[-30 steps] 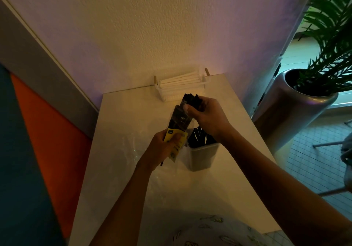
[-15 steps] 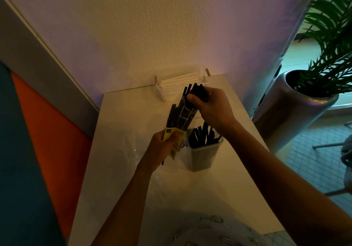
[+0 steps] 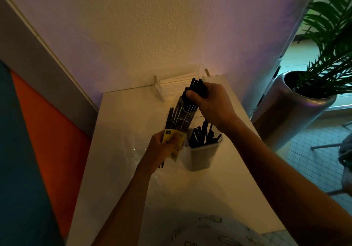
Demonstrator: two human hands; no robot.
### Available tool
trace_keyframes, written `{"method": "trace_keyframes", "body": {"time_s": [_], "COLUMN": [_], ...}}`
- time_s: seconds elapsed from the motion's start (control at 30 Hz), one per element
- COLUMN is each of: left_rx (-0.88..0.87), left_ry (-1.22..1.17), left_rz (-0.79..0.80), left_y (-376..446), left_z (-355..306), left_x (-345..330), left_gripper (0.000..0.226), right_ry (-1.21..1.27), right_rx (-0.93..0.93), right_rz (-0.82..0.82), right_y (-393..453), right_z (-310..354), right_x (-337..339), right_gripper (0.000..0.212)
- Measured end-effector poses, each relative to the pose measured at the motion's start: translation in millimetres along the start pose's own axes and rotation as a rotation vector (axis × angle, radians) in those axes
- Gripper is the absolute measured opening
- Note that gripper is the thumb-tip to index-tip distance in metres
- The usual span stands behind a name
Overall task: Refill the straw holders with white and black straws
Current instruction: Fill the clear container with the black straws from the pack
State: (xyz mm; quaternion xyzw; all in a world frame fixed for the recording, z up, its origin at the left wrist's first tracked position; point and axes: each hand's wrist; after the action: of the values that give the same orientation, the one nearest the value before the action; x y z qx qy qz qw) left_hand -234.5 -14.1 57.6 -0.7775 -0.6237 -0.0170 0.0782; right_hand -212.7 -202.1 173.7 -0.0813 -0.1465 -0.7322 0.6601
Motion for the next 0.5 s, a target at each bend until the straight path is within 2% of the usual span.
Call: {"method": "trace_keyframes", "body": {"time_s": [0.13, 0.5], "left_rx": [-0.016, -0.011], "left_ry": [0.001, 0.003], "left_rz": [-0.007, -0.042], "left_y": [2, -2], "left_z": [-2, 0], "left_x": [0, 5], "left_gripper": [0.007, 0.009], "right_ry": [0.024, 0.036], "right_rx": [0.014, 0.026], "right_rz": [0.047, 0.002], "right_y": [4, 15], "right_z": [10, 27], "right_x": [4, 15], "right_gripper": [0.015, 0.005]}}
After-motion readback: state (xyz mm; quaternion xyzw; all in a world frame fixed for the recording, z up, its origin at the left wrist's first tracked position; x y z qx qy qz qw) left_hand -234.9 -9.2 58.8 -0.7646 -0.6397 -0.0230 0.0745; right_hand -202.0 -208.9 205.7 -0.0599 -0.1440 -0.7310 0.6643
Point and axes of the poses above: each hand's wrist, its own y-axis towards the middle knuckle, its own x-axis out of the back of the hand, z = x × y, and after that the axes turned 5 degrees about -x, right-handed
